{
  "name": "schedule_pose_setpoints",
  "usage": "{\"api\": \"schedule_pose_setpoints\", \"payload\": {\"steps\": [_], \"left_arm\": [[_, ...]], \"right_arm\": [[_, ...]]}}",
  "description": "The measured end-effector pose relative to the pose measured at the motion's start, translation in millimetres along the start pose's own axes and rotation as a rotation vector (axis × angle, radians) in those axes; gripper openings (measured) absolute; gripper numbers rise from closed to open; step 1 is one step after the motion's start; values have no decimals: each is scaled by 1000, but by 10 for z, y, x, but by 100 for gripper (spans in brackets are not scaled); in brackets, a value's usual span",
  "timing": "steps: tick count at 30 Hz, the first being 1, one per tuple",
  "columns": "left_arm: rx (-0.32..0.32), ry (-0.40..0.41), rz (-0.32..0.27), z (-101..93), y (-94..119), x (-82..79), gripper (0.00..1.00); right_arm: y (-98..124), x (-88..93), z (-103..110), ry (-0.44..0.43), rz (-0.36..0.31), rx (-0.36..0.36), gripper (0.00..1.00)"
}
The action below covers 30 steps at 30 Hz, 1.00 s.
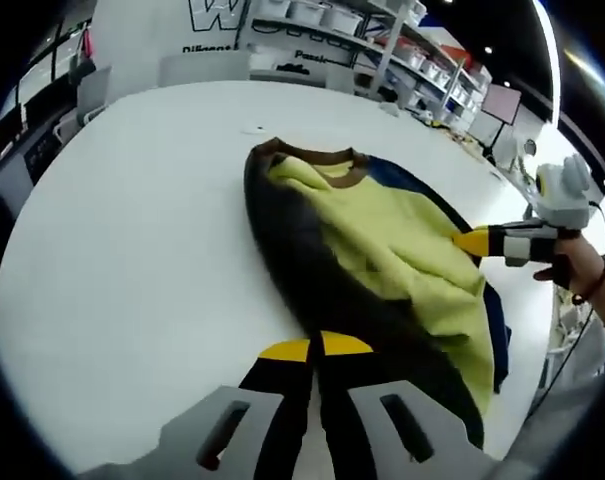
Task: Fold the garment on the visible template until the final outline fits inside the template.
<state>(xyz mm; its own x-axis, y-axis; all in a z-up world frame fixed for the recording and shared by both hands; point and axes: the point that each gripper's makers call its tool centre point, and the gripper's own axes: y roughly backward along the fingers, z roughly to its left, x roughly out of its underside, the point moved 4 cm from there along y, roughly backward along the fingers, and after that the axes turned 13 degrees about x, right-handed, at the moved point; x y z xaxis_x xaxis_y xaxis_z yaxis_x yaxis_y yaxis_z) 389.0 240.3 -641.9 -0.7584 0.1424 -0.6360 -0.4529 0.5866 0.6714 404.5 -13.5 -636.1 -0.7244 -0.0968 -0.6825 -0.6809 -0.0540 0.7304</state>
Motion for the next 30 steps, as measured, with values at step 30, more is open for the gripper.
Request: {"api": "schedule_pose_setpoints", "payload": {"steps": [30], "left_arm": [[-138,-137,108,621,178,-277,3]], "right_arm": [[-106,-132,-773,23,-1,124,0]]}}
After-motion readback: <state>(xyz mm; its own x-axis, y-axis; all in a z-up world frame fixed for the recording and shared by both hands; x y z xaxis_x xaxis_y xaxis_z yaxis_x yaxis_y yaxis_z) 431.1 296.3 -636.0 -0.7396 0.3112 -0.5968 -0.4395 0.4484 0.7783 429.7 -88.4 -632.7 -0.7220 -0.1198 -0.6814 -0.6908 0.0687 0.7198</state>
